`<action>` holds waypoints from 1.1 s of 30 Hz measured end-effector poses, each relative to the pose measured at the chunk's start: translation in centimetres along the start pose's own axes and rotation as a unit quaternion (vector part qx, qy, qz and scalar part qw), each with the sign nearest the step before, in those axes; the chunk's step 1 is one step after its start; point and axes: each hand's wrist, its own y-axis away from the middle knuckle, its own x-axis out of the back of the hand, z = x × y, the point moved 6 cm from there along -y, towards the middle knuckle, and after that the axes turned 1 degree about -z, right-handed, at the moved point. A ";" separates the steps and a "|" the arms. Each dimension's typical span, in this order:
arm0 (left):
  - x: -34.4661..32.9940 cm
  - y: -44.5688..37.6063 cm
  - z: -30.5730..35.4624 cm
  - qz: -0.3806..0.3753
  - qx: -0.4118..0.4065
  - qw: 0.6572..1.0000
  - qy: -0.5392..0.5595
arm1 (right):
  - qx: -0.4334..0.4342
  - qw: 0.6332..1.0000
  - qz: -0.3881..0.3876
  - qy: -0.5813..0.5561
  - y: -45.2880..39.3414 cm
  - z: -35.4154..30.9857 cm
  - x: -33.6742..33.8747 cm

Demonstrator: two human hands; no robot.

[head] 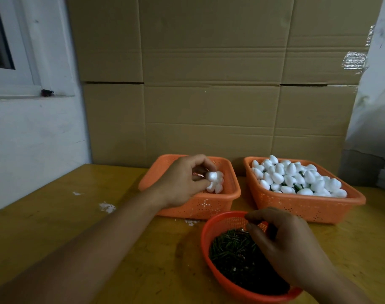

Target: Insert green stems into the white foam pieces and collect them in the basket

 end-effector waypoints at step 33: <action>-6.0 8.1 3.1 -0.055 0.034 0.981 0.182 | -0.025 0.913 -0.285 0.289 0.3 -1.0 -4.2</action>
